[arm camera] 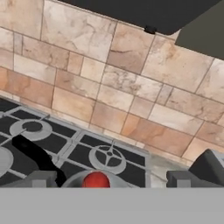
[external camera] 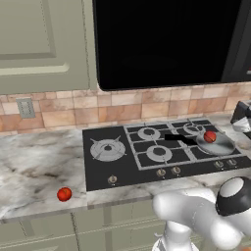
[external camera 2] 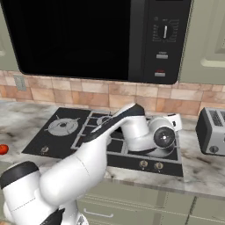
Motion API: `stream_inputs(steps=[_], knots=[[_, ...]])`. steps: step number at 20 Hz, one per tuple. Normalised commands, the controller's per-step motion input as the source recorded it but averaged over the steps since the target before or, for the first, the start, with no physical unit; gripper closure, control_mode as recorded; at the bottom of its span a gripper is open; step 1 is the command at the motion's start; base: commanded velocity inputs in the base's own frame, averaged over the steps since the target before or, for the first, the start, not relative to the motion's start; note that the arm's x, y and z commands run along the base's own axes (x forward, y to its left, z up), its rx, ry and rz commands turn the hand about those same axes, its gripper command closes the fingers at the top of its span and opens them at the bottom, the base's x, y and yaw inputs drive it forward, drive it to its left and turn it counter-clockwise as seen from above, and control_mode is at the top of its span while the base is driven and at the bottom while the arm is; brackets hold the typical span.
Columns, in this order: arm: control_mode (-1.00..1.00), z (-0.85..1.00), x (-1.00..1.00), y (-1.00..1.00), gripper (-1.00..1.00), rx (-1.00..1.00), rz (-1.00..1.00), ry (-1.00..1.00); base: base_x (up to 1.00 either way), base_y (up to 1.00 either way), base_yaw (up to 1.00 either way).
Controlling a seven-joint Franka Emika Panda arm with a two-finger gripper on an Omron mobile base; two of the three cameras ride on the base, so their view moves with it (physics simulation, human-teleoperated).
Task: Place the pan on the front right burner on the stove. Then place the tomato and the onion in the pan and turn on the front right burner.
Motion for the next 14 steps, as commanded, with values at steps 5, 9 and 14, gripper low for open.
stream_inputs(steps=[5,9,14], knots=[[-1.00,0.30,-0.32,0.15,-1.00,0.00,-0.06,0.01,0.00,0.00,0.00],[-1.00,0.22,-0.34,0.26,-1.00,0.00,-0.09,0.05,0.00,0.00,0.00],[-1.00,0.07,-0.40,0.37,-1.00,0.00,-0.12,0.09,0.00,0.00,0.00]])
